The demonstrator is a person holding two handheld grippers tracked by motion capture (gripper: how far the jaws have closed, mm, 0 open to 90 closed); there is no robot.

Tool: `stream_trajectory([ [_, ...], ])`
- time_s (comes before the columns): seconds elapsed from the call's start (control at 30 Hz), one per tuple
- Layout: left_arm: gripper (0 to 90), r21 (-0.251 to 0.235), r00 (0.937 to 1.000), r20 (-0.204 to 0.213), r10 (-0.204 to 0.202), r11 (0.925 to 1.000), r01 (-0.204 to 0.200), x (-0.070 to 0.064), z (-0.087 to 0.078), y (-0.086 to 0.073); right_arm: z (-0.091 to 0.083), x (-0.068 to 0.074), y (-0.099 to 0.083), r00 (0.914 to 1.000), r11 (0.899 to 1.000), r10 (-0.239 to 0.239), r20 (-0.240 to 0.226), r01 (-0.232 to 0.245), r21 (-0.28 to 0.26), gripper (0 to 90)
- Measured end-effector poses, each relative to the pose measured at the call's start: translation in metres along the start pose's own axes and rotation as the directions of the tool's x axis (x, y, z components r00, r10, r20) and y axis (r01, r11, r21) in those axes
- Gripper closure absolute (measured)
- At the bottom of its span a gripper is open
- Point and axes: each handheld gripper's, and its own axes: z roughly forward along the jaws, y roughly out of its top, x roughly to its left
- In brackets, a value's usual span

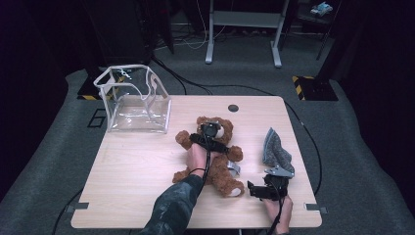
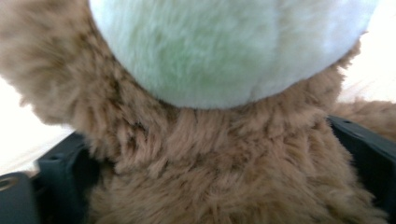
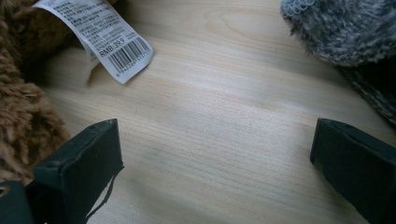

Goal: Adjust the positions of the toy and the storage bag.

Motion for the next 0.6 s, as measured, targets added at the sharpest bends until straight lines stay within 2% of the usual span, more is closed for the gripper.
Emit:
stream_trajectory([
  [0.13,12.3,-0.008,0.9999,0.009,0.008,0.9999,-0.008,-0.001,-0.001,-0.002,0.000,0.000,0.000,1.0000,1.000,0.005,0.002,-0.005,0.001,2.3],
  [0.17,18.4,-0.015,0.9999,0.010,0.007,0.9999,-0.006,-0.001,-0.001,-0.003,0.000,0.000,0.000,1.0000,1.000,0.005,0.003,-0.005,0.001,2.4],
  [0.2,18.4,-0.024,0.9998,0.017,0.008,0.9997,-0.007,0.000,-0.002,-0.004,0.000,0.000,0.000,1.0000,1.000,0.005,0.003,-0.005,0.001,2.4],
  [0.23,22.5,-0.032,0.9997,0.024,0.007,0.9995,-0.006,0.001,-0.003,-0.006,0.000,0.001,0.001,1.0000,1.000,0.007,0.006,-0.007,0.005,2.5],
  [0.27,29.2,-0.057,0.9995,0.032,0.007,0.9984,-0.006,0.005,-0.005,-0.009,0.001,0.000,0.001,0.9999,1.000,-0.015,0.005,0.015,0.002,2.9],
  [0.3,32.2,-0.064,0.9993,0.037,-0.001,0.9980,0.003,0.005,-0.005,-0.010,0.000,0.001,0.000,1.0000,1.000,-0.004,0.005,0.004,0.006,3.0],
  [0.4,36.5,-0.073,0.9991,0.040,0.011,0.9973,-0.008,0.005,-0.007,-0.010,0.000,0.000,0.000,1.0000,1.000,0.002,0.006,-0.002,0.002,3.8],
  [0.5,42.4,-0.113,0.9988,0.046,0.018,0.9935,-0.013,0.006,-0.012,-0.013,-0.001,0.000,0.000,0.9999,1.000,0.008,0.008,-0.008,-0.003,4.7],
  [0.57,43.1,-0.120,0.9986,0.048,0.021,0.9927,-0.015,0.007,-0.013,-0.013,-0.001,0.000,0.000,1.0000,1.000,0.006,0.008,-0.006,-0.004,4.7],
  [0.6,44.0,-0.131,0.9976,0.062,0.030,0.9912,-0.022,0.009,-0.016,-0.013,-0.001,0.000,0.000,1.0000,1.000,0.006,0.006,-0.006,-0.004,4.9],
])
